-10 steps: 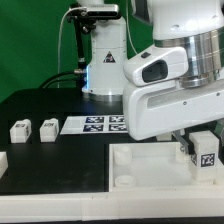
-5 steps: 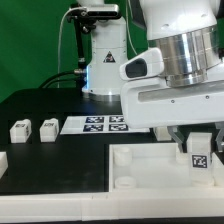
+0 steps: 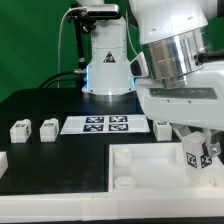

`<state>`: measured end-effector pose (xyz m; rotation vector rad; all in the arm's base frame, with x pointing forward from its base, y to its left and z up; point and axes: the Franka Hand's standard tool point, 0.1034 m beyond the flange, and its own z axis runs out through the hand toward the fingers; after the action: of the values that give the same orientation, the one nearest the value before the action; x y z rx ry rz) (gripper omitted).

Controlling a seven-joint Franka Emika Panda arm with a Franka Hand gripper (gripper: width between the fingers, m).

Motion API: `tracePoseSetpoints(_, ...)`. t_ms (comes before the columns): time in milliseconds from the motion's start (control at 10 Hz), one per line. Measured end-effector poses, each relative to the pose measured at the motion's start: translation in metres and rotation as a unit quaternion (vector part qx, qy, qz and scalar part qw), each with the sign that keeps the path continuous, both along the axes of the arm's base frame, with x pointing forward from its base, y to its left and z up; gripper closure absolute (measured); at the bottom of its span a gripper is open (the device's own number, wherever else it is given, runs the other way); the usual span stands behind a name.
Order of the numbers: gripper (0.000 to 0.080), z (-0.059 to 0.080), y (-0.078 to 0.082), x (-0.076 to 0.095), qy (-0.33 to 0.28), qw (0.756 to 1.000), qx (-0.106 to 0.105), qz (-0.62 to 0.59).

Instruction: Assemble one leg

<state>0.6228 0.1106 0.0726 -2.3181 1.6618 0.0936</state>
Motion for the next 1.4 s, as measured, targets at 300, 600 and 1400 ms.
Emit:
tracePoseSetpoints(300, 0.0499, -0.001, 0.001, -0.001, 0.012, 0.999, 0.014, -0.042)
tracePoseSetpoints(600, 0.0215, -0.002, 0.004, -0.004, -0.01, 0.998, 0.003, 0.059)
tracePoseSetpoints(1400, 0.015, -0.003, 0.011, -0.007, -0.118, 0.771, -0.096, 0.618)
